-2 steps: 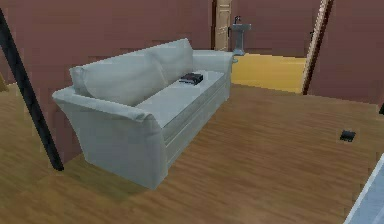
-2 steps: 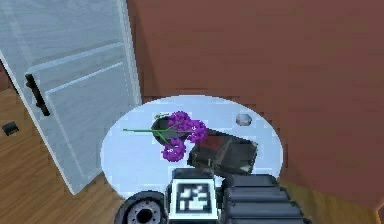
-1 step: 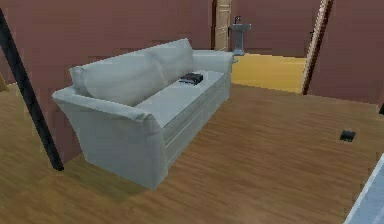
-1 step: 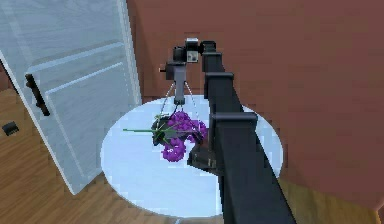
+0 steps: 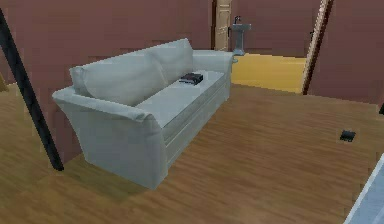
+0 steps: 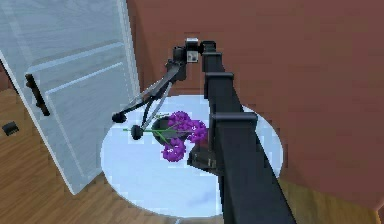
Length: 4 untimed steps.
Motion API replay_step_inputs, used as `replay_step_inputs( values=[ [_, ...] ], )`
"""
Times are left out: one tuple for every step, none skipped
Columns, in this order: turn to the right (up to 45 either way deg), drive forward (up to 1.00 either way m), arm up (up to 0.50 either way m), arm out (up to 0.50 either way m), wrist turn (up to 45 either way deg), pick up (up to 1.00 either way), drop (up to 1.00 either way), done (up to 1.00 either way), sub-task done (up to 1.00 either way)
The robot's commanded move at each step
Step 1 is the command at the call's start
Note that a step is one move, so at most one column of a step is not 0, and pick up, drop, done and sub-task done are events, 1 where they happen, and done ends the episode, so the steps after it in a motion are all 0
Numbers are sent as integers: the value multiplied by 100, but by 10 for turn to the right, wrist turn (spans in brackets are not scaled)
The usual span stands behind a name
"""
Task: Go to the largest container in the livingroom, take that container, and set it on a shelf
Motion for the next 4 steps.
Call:
replay_step_inputs(
  values=[
    [0, 0, 0, 0, 450, 0, 0, 0, 0],
    [0, 0, 0, 0, 450, 0, 0, 0, 0],
    [0, 0, 0, 0, 150, 0, 0, 0, 0],
    [0, 0, -30, 0, 0, 0, 0, 0, 0]
  ],
)
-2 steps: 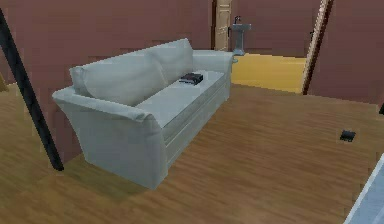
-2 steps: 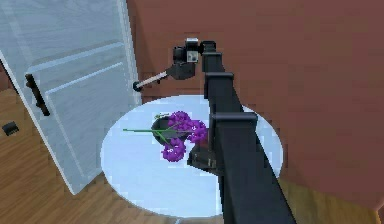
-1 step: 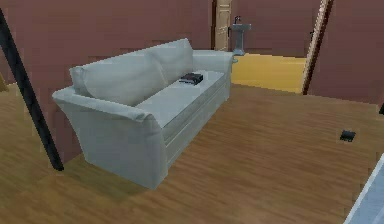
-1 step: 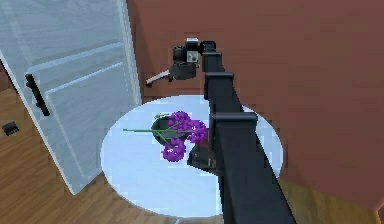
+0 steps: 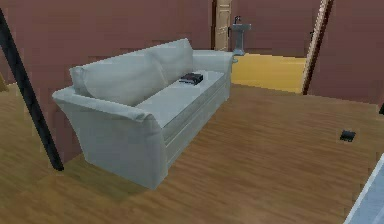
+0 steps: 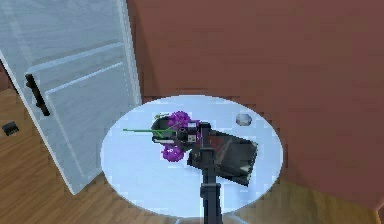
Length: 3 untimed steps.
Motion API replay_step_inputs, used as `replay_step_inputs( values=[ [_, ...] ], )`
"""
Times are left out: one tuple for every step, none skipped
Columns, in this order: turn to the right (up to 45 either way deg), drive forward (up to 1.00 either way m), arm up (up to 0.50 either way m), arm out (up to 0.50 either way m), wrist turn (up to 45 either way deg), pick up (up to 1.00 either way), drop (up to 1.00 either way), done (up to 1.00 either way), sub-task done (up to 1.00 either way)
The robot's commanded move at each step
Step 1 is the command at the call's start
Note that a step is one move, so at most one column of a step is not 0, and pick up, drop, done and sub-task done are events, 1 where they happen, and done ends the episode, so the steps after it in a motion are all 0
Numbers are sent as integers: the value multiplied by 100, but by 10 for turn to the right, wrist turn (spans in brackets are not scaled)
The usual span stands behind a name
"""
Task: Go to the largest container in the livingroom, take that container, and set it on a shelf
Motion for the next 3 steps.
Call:
replay_step_inputs(
  values=[
    [0, 0, 0, 0, 0, 100, 0, 0, 0],
    [0, 0, 10, 0, 0, 0, 0, 0, 0],
    [0, 0, 20, 0, 0, 0, 0, 0, 0]
  ],
)
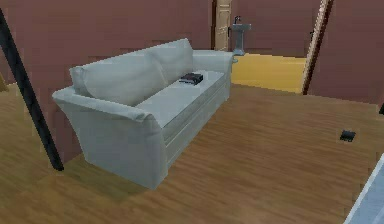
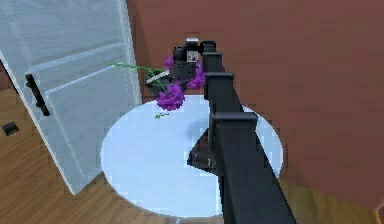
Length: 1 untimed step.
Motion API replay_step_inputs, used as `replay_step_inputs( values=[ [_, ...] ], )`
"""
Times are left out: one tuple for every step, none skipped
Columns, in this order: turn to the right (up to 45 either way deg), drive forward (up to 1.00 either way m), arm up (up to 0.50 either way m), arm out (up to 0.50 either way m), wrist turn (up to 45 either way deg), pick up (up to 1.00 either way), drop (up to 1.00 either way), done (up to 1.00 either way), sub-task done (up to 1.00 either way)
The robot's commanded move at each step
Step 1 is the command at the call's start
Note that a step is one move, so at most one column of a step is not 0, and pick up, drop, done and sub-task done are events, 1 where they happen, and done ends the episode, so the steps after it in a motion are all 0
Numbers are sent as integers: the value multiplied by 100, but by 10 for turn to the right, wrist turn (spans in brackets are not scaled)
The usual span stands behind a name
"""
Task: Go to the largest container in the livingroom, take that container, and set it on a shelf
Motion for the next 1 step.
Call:
replay_step_inputs(
  values=[
    [0, 0, 0, 0, -450, 0, 0, 0, 0]
  ],
)
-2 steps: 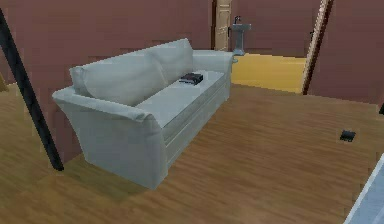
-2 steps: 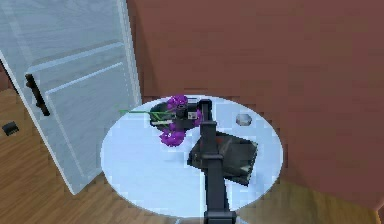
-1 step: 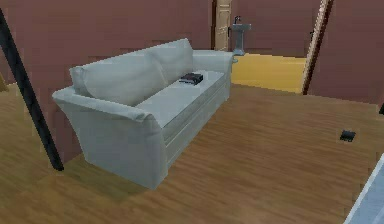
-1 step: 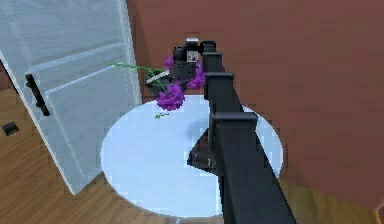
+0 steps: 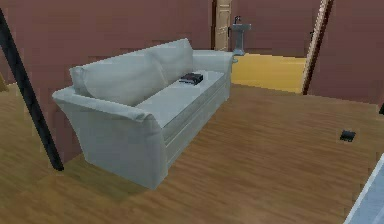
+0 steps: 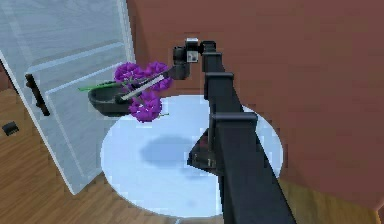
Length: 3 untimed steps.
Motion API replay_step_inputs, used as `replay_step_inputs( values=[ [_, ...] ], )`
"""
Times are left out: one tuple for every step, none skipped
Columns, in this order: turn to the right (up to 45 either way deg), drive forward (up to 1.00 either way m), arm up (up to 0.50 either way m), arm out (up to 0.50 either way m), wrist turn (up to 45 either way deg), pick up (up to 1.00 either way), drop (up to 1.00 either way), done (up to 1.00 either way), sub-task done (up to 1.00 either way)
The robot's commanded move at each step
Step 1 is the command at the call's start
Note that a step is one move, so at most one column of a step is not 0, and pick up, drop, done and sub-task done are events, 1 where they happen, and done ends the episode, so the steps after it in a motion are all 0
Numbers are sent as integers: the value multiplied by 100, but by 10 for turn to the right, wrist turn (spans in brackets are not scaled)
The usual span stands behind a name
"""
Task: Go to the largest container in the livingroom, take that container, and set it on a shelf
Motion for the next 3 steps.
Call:
replay_step_inputs(
  values=[
    [0, 0, 0, 0, -450, 0, 0, 0, 0],
    [0, 0, 0, 0, -90, 0, 0, 0, 0],
    [0, 0, 0, -48, 0, 0, 0, 0, 0]
  ],
)
